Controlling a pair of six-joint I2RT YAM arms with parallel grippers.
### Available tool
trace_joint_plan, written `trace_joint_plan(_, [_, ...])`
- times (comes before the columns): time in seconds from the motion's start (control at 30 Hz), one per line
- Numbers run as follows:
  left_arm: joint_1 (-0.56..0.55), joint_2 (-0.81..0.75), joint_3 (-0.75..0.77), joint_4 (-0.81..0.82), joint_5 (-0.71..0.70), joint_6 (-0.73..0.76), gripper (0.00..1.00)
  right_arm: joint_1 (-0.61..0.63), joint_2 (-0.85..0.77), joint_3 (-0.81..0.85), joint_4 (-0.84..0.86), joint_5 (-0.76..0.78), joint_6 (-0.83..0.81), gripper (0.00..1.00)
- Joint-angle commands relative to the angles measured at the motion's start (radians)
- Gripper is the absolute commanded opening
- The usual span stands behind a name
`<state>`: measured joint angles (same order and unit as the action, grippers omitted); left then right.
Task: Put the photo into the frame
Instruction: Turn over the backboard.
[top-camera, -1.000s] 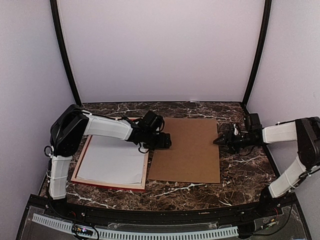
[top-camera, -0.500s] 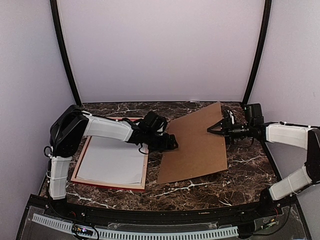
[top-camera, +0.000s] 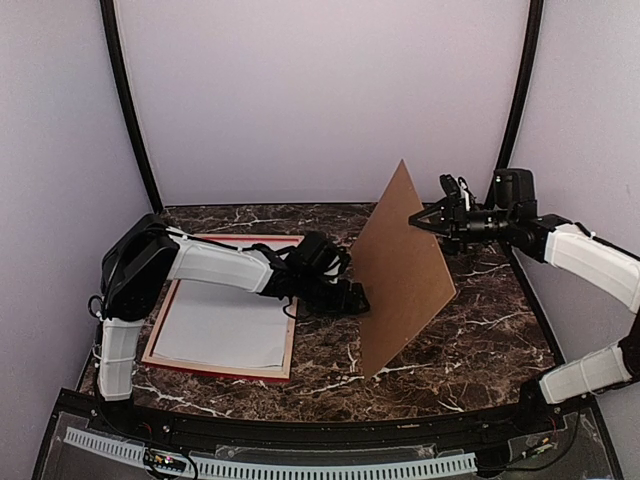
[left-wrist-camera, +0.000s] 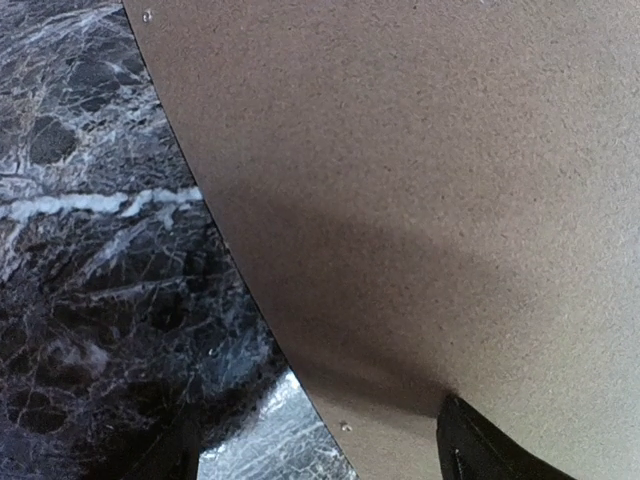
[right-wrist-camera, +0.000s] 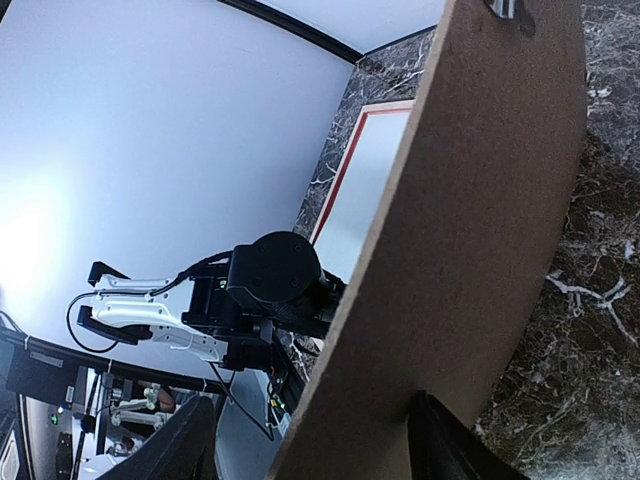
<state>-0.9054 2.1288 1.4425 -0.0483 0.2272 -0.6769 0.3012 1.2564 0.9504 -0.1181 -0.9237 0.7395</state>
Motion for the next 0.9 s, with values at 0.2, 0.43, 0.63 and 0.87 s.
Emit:
trace_joint_plan(0.2, [-0.004, -0.112, -0.009, -0.023, 0.011, 0.031, 0.84, 0.078, 0.005, 0.077, 0.006, 0.030, 0.027, 0.68])
trace_joint_plan(0.43, [-0.001, -0.200, 0.044, -0.085, -0.023, 0.069, 0.85, 0.125, 0.019, 0.120, 0.003, 0.053, 0.039, 0.69])
trace_joint_plan(0.63, [0.013, -0.300, 0.065, -0.108, -0.048, 0.069, 0.85, 0.160, 0.040, 0.144, 0.009, 0.067, 0.045, 0.69])
trace_joint_plan(0.87, [0.017, -0.402, 0.119, -0.100, -0.047, 0.068, 0.85, 0.202, 0.061, 0.165, 0.032, 0.080, 0.061, 0.70])
